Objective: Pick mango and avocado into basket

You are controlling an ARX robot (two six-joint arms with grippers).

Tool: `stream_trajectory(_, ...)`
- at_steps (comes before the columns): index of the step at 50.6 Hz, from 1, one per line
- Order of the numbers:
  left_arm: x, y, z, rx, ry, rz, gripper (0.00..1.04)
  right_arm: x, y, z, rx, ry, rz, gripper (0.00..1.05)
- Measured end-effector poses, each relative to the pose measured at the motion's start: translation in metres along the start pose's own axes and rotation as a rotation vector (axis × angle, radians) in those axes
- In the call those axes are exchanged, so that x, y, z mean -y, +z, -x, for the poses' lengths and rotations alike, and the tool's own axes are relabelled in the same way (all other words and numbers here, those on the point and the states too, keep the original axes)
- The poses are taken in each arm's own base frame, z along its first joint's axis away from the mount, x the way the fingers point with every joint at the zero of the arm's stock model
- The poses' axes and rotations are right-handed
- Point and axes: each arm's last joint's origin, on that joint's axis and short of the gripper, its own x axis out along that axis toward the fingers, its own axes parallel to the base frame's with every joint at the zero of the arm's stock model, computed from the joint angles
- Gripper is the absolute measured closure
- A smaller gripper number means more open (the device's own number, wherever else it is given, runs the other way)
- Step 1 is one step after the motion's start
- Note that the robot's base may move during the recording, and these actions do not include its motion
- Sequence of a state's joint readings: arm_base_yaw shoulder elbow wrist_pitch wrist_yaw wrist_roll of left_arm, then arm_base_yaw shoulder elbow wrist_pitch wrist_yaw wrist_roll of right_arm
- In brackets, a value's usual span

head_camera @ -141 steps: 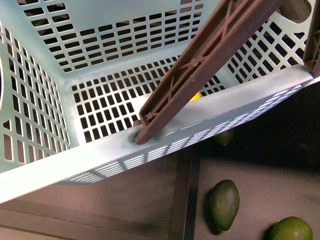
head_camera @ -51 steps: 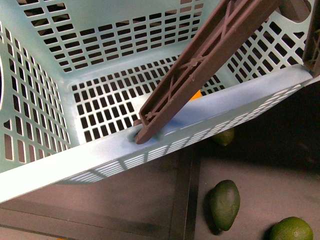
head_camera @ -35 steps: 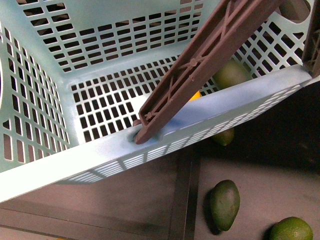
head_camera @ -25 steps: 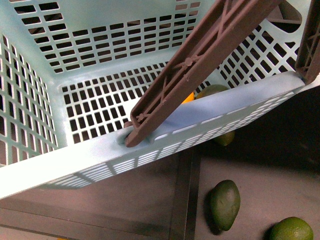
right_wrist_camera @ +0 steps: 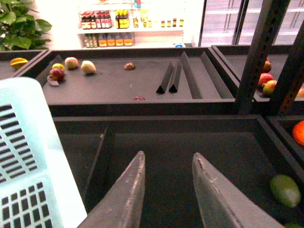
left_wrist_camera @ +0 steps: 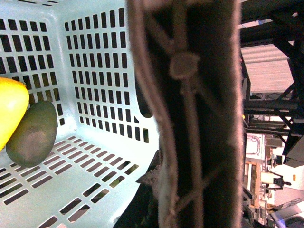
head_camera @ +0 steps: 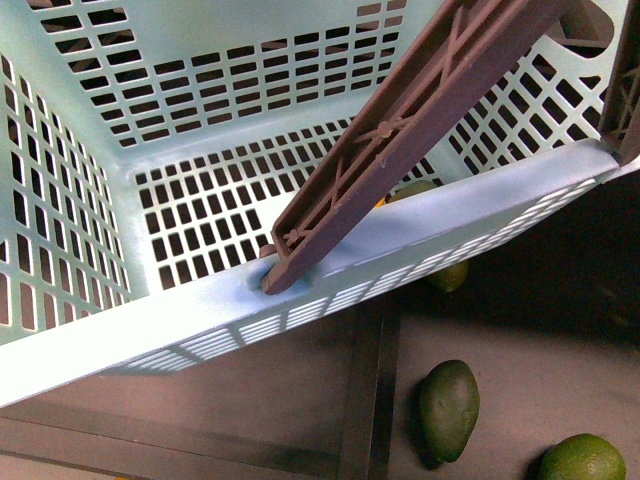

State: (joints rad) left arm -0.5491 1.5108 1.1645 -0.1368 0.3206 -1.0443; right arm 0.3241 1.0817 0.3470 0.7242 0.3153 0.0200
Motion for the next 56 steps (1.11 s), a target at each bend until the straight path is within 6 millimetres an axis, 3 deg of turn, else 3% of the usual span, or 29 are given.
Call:
stream_trajectory(10, 0.0, 0.0, 0.0, 0.0, 0.0, 0.0, 1.0, 0.019, -0.014, 0.02, 0.002, 0.005, 0.014, 1.03)
stream_trajectory(38, 0.0, 0.0, 0.0, -0.001, -0.001, 0.0, 1.0, 0.058, -0.04, 0.067, -0.001, -0.004, 0.014, 1.03)
stream_trajectory(56, 0.0, 0.0, 0.0, -0.001, -0.001, 0.0, 1.0, 0.059, -0.044, 0.079, 0.024, -0.007, 0.014, 1.03)
